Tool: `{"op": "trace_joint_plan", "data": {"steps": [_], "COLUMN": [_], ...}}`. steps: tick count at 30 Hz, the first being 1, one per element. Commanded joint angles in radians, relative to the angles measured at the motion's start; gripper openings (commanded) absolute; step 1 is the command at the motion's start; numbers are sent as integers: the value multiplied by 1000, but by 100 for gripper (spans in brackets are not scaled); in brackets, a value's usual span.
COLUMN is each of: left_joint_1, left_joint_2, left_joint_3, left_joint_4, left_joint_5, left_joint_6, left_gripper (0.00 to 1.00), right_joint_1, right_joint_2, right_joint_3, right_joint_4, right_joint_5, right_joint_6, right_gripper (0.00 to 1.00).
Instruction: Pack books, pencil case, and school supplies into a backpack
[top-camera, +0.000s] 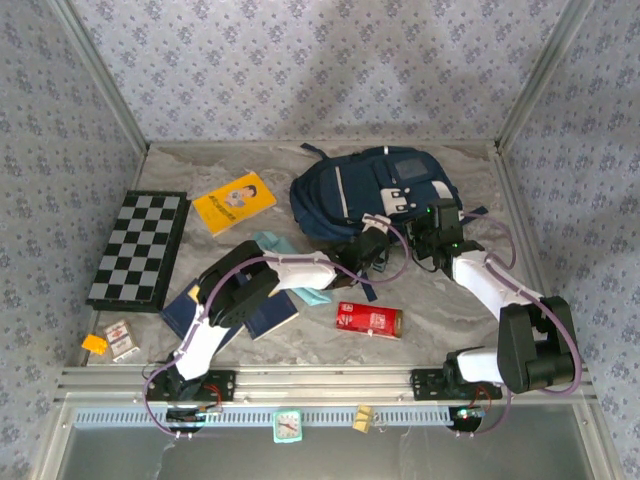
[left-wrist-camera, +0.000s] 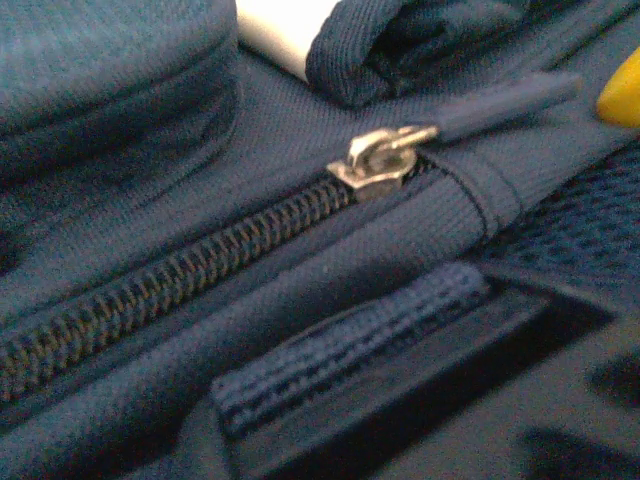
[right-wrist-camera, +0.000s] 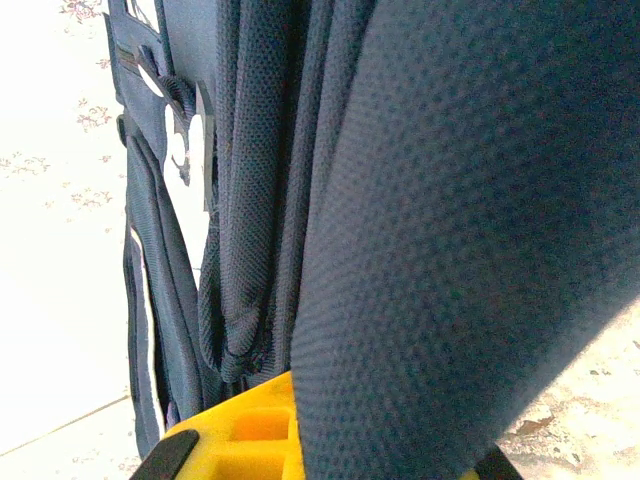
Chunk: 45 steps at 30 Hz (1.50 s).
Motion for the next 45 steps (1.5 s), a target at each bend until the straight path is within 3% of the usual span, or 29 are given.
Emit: {"op": "trace_joint_plan", "data": {"steps": [1, 16, 21, 24, 28, 30, 36, 45], "left_joint_1": [11, 70, 60, 18, -37, -44, -42, -7], "left_joint_2": [-32, -264, -272, -256, -216, -191, -121, -59], "left_joint_3": [-3, -270, -260, -262, -232, -227, -189, -80], "left_joint_4": [67, 40, 27, 107, 156, 196, 220, 173], "left_joint_5": [6, 93, 152, 173, 124, 113, 8, -141], "left_joint_6": [14, 68, 61, 90, 117, 120, 111, 36], "left_gripper": [0, 0, 0, 0, 13, 24, 41, 47], "right_joint_1": [6, -163, -164, -142, -90, -62, 5, 63], "right_joint_2": [-29, 2, 7, -6, -34, -51, -76, -82], "right_joint_3": [21, 115, 104, 91, 90, 83, 86, 73], "right_joint_4": [10, -107, -80, -49, -64, -54, -32, -10], "right_joint_5": [-10, -129, -163, -151, -95, -67, -30, -4], "right_joint_6": [-15, -173, -133, -80, -23, 9, 52, 67], "right_gripper": [0, 0, 0, 0, 0, 0, 0, 0]}}
